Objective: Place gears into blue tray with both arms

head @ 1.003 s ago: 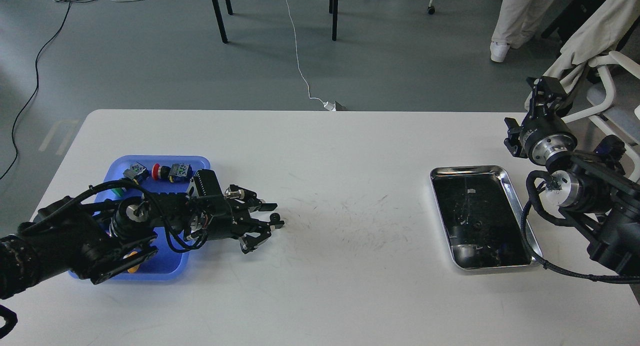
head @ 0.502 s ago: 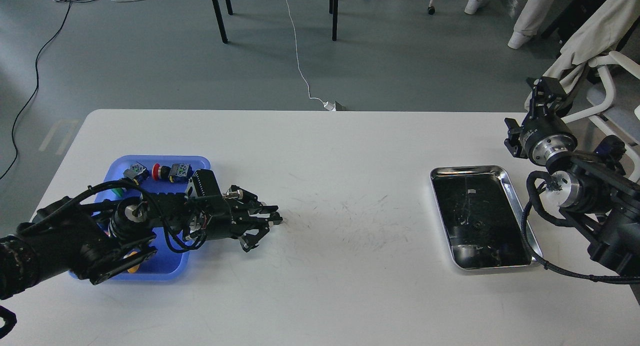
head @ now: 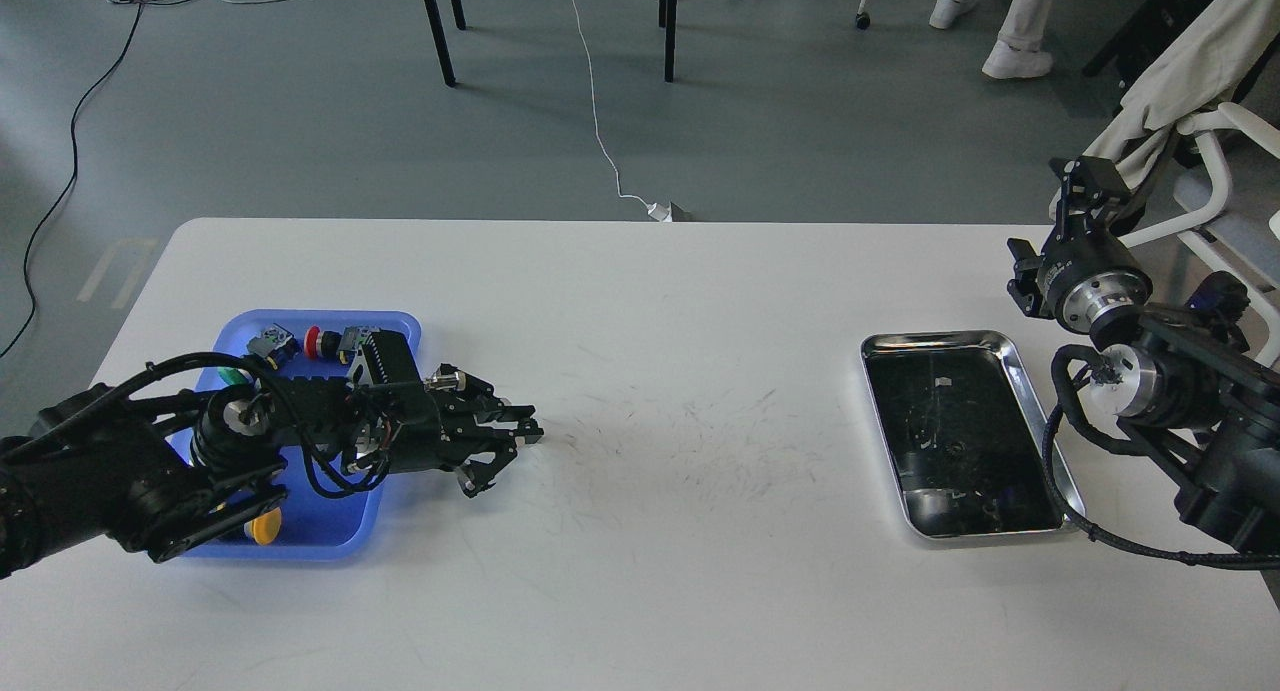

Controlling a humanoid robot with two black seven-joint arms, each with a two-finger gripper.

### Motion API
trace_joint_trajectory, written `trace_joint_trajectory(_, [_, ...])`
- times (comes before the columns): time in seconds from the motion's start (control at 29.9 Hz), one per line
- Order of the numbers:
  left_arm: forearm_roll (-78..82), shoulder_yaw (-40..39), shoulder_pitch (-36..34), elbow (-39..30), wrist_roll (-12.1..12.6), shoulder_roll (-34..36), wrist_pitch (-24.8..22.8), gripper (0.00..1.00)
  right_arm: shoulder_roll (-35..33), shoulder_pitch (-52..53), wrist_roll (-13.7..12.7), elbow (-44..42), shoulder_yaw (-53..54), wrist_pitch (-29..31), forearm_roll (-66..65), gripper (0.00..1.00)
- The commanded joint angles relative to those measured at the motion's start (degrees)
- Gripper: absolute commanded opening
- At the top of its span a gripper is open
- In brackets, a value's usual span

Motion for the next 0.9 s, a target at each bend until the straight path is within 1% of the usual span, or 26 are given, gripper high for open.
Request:
trace_joint_trajectory(0.0, [-0.3, -0.1, -2.3, -3.4, 0.0, 3.4, -0.7, 0.08, 0.0, 0.0, 0.0, 0.0, 0.0, 0.0, -0.1, 0.99])
trace_joint_trajectory(0.07, [-0.3, -0.3, -3.7, -4.0, 0.0, 4.9, -2.0, 0.08, 0.0, 0.0, 0.0, 0.0, 0.0, 0.0, -0.1, 0.99])
trace_joint_trajectory(0.17, [-0.8, -0.1, -5.6, -3.8, 0.0, 6.6, -2.2, 0.08, 0.0, 0.0, 0.0, 0.1, 0.0, 0.0, -0.1, 0.99])
trace_joint_trajectory(0.27, [-1.1, 0.1, -5.4, -3.8, 0.0, 8.3, -2.2, 0.08, 0.0, 0.2, 0.0, 0.2, 0.0, 0.0, -0.1, 0.99])
trace_joint_trajectory(0.37, [-1.4, 0.4, -5.2, -2.2, 0.0, 9.6, -2.3, 0.08, -0.1, 0.3, 0.0, 0.3, 0.0, 0.0, -0.1, 0.99])
trace_joint_trajectory(0.57, [-1.4, 0.5, -4.6, -1.4, 0.0, 15.7, -2.2, 0.08, -0.1, 0.3, -0.1, 0.4, 0.0, 0.0, -0.1, 0.99])
trace_joint_trajectory(0.74, [-1.3, 0.4, -1.2, -1.4, 0.0, 18.7, -1.3, 0.08, -0.1, 0.3, -0.1, 0.4, 0.0, 0.1, -0.1, 0.99])
trace_joint_trajectory(0.87, [-1.5, 0.4, 0.8, -1.0, 0.0, 18.7, -0.5, 0.08, -0.1, 0.3, -0.1, 0.4, 0.0, 0.1, -0.1, 0.99])
